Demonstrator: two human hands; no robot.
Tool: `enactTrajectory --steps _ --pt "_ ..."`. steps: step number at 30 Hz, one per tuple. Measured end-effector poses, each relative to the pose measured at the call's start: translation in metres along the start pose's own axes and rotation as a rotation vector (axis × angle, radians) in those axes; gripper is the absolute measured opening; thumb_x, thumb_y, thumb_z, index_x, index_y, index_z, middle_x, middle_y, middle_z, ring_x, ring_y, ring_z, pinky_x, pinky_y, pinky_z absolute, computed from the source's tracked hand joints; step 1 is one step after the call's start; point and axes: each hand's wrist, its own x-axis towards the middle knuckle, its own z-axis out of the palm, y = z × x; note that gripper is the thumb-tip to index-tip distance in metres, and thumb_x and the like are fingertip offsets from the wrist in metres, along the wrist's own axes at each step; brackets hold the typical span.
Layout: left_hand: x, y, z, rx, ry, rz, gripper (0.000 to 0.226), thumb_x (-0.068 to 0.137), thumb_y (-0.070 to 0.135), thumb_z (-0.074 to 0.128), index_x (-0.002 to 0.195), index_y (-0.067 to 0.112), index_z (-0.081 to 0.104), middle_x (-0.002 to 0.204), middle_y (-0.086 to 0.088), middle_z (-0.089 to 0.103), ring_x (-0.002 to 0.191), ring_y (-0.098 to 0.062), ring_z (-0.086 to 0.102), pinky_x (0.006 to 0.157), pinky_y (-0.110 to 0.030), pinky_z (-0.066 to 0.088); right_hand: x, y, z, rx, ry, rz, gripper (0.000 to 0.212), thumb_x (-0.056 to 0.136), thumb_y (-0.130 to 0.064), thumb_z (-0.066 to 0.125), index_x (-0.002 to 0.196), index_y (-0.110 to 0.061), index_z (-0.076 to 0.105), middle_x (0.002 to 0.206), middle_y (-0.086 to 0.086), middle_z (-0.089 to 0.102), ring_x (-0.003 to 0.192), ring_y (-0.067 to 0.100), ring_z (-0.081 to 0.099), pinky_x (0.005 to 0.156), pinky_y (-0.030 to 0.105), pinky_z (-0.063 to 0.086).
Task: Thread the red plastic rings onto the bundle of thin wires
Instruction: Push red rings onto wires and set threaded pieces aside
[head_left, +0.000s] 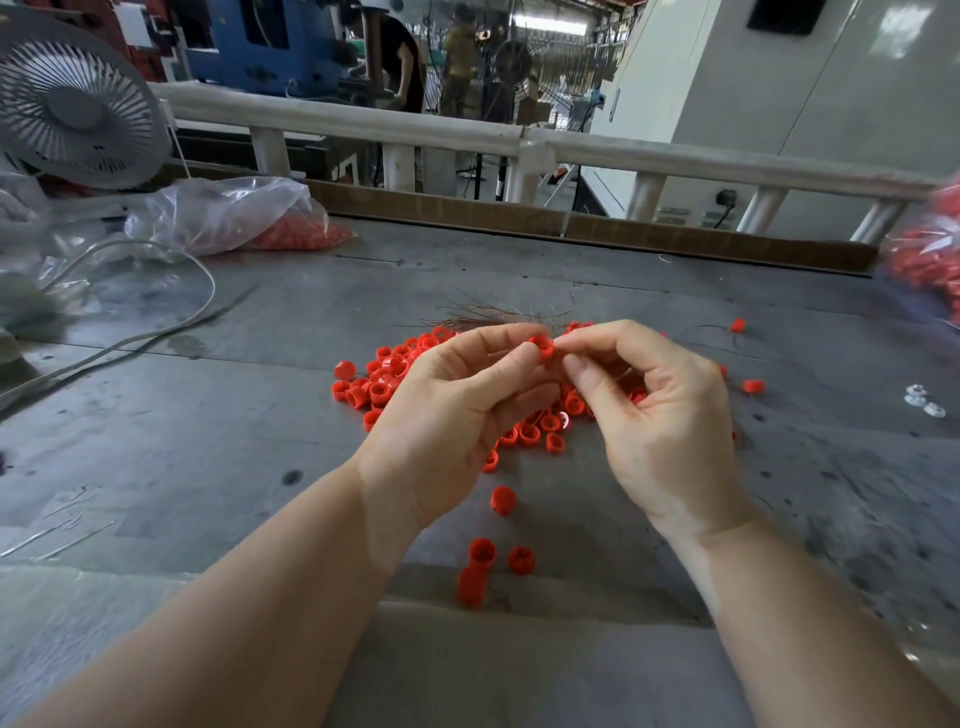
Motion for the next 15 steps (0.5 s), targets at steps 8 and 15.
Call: enactTrajectory --steps 8,15 --pt "0.0028 0.0026 -0.0029 -0.177 0.033 -0.096 0.018 0.069 0.005 0.059 0.075 0.008 0.076 0.073 -0.007 0.071 0.069 -0.012 0.070 0.063 -0.018 0.056 0.0013 -0.0010 0.0006 0.082 -0.008 0.085 0.022 0.086 0.000 0.061 0.087 -0.021 0.066 0.083 -0.016 0.067 0.080 -0.002 0.064 0.075 0.009 0.045" --pt "0.0026 0.0035 -0.0033 -0.264 0.018 -0.178 0.021 0.069 0.004 0.057 0.075 0.009 0.077 0.071 -0.005 0.070 0.066 -0.011 0.069 0.060 -0.017 0.055 0.0017 -0.0012 0.0007 0.117 -0.006 0.119 0.024 0.085 -0.004 0.061 0.082 -0.028 0.060 0.077 -0.013 0.066 0.074 0.001 0.062 0.072 0.012 0.045"
